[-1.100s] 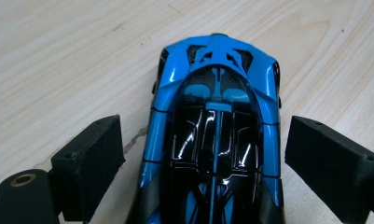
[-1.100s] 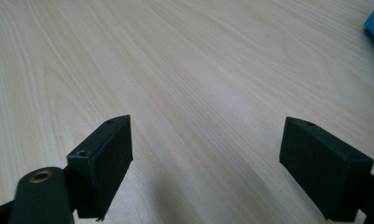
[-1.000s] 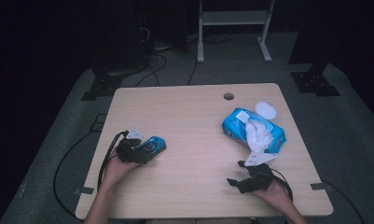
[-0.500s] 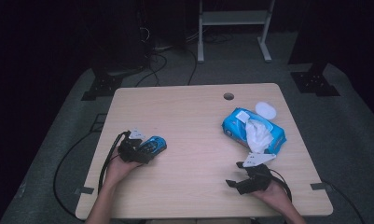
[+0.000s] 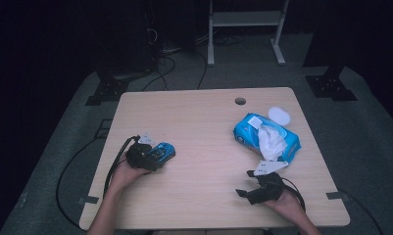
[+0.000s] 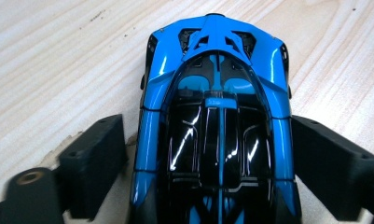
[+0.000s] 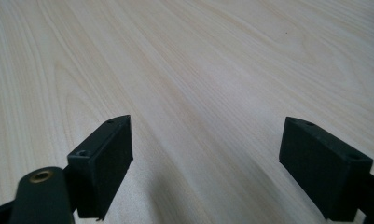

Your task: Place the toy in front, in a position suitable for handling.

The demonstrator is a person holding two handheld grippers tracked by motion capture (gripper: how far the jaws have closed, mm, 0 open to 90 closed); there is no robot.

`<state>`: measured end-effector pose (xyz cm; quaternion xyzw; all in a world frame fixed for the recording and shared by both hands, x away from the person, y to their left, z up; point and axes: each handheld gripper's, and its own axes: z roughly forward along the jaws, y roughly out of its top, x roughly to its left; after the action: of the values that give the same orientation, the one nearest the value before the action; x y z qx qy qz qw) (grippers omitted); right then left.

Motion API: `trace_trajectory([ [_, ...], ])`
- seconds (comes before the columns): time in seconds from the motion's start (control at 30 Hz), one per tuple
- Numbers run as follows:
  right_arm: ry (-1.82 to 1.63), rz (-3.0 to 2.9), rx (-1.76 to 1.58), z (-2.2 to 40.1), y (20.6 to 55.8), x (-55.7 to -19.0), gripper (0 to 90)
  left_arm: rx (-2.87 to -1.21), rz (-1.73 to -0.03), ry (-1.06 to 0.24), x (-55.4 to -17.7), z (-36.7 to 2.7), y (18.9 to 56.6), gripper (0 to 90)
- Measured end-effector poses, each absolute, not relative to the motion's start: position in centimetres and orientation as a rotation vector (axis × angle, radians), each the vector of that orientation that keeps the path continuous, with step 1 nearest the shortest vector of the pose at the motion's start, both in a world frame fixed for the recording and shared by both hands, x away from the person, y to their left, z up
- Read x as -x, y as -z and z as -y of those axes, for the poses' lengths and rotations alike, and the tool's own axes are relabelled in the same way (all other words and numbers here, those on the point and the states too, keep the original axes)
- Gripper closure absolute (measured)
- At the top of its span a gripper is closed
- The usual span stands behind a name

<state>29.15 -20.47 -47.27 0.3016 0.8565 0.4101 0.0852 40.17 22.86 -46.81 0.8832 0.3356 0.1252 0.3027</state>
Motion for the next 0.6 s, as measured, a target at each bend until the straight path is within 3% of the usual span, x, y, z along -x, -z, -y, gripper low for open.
trace_trajectory([
  [0.2,-1.215,-2.566,-0.886,20.12,47.38,-29.07,16.5,-2.349,-0.857,-0.327,-40.2,-22.87,46.72,17.3],
  [0.33,-1.211,-2.572,-0.874,19.88,47.37,-29.0,16.5,-2.372,-0.837,-0.337,-39.87,-22.86,45.87,27.8],
  [0.6,-1.213,-2.575,-0.87,19.86,47.36,-28.95,16.5,-2.393,-0.828,-0.367,-39.69,-22.62,45.85,28.1],
])
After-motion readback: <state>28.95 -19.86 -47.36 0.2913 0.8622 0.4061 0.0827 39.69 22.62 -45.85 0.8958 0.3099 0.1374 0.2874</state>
